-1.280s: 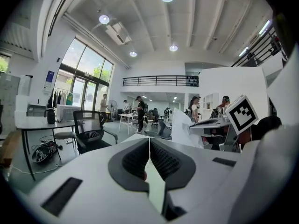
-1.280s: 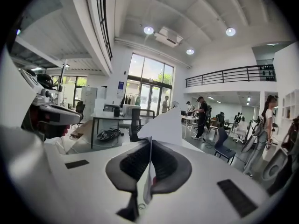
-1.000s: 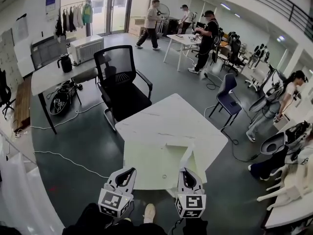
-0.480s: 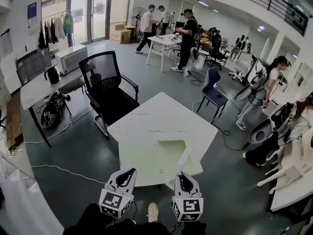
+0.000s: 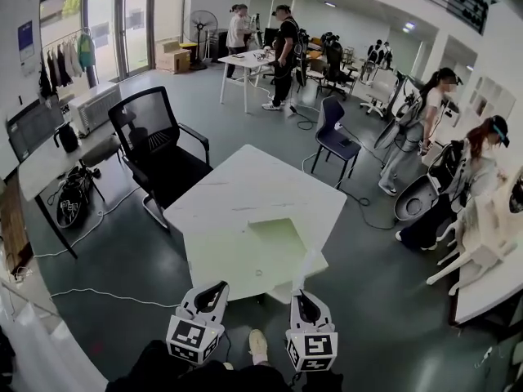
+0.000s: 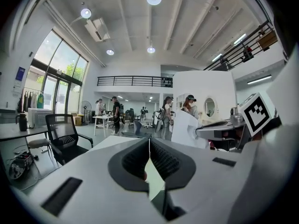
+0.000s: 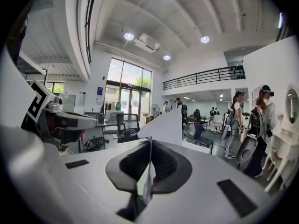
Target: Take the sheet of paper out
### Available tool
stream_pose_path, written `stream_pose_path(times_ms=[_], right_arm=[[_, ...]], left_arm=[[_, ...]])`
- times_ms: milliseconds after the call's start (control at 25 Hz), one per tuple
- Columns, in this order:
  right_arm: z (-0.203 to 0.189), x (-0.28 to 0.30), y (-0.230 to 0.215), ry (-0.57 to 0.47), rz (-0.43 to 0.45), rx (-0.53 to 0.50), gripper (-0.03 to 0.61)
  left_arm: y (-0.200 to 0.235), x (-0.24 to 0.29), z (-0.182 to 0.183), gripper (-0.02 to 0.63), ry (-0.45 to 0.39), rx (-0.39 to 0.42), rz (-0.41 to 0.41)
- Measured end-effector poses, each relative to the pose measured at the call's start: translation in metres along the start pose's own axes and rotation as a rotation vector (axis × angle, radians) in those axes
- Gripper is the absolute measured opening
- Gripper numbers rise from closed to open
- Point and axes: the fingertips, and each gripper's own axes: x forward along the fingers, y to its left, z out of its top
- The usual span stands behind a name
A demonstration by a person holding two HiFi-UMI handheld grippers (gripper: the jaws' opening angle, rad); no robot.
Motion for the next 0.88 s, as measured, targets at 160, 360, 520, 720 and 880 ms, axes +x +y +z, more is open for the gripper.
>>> stream_pose_path(times_ms=[160,360,520,720,880], right_arm=[[-0.018,-0.015,-0.011,0.018,-0.033,0.027,0.021],[-0.034,-0.022,-0.029,0.030,-0.066,0.052,0.021],[-0.041,-0.027,-0.044,0.041,-0.086,0.067,0.021],[-0.045,-0.030,-0.051,0.042,-0.091,0.075,0.021],[-0.041,-0.029,-0.052,0.042,-0.084,0.068,0.021]], left_arm=[[-0.021,0.008,-0.006,0.025,0.016,0.012,-0.045],[-0.039,0.024,-0.009,0.025,0.028,0.029,-0.086],[-0.053,0.034,-0.009,0.025,0.037,0.039,-0.108],[-0.059,0.037,-0.012,0.025,0.047,0.040,-0.111],[-0.058,0.038,-0.010,0.025,0.048,0.036,-0.104]])
